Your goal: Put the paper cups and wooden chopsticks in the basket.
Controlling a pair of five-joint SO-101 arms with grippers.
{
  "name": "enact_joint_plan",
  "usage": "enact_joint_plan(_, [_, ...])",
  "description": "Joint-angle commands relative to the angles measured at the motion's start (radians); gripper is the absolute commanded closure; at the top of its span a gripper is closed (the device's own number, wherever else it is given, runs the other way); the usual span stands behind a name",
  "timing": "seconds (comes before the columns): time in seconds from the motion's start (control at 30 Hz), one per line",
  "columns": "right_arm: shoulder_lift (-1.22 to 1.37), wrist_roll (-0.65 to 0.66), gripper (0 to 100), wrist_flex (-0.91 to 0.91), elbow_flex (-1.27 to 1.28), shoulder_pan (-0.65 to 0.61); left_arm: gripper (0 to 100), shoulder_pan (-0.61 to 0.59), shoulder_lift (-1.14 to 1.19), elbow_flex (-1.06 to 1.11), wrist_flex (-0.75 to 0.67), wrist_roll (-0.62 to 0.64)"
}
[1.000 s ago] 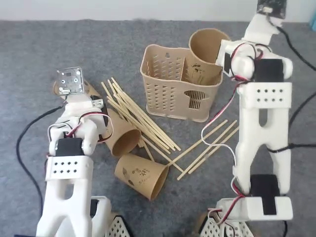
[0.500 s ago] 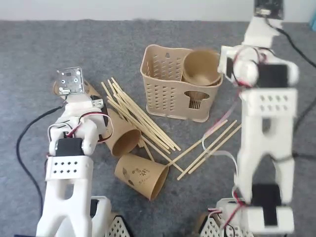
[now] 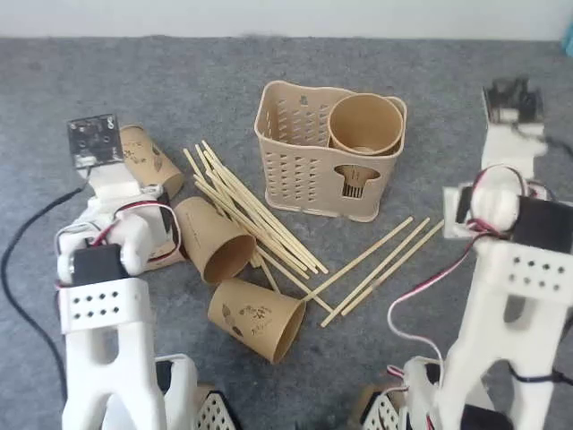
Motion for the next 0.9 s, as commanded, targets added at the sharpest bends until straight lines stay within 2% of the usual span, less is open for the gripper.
enact_joint_plan(0.0, [-0.058, 0.046, 86.4, -0.234, 0.344, 0.127, 93, 0.043, -0.035, -0.15, 0.184, -0.181])
enact_joint_plan(0.07, [-0.067, 0.06, 86.4, -0.406, 0.525, 0.168, 93, 0.092, -0.037, -0.193, 0.299, -0.327])
enact_joint_plan(0.13, [-0.064, 0.086, 86.4, -0.565, 0.681, 0.185, 93, 0.166, -0.038, -0.197, 0.376, -0.402])
enact_joint_plan(0.2, [-0.058, 0.086, 86.4, -0.7, 0.804, 0.189, 93, 0.226, -0.037, -0.176, 0.393, -0.41])
enact_joint_plan(0.3, [-0.064, 0.086, 86.4, -0.828, 0.918, 0.189, 93, 0.313, -0.038, -0.097, 0.336, -0.408])
enact_joint_plan(0.5, [-0.076, 0.087, 86.4, -0.823, 0.921, 0.22, 93, 0.408, -0.038, 0.067, 0.186, -0.408])
enact_joint_plan(0.67, [-0.074, 0.091, 86.4, -0.842, 0.924, 0.22, 93, 0.459, -0.04, 0.101, 0.169, -0.41])
enact_joint_plan(0.87, [-0.073, 0.094, 86.4, -0.843, 0.924, 0.222, 93, 0.437, -0.04, 0.151, 0.115, -0.453])
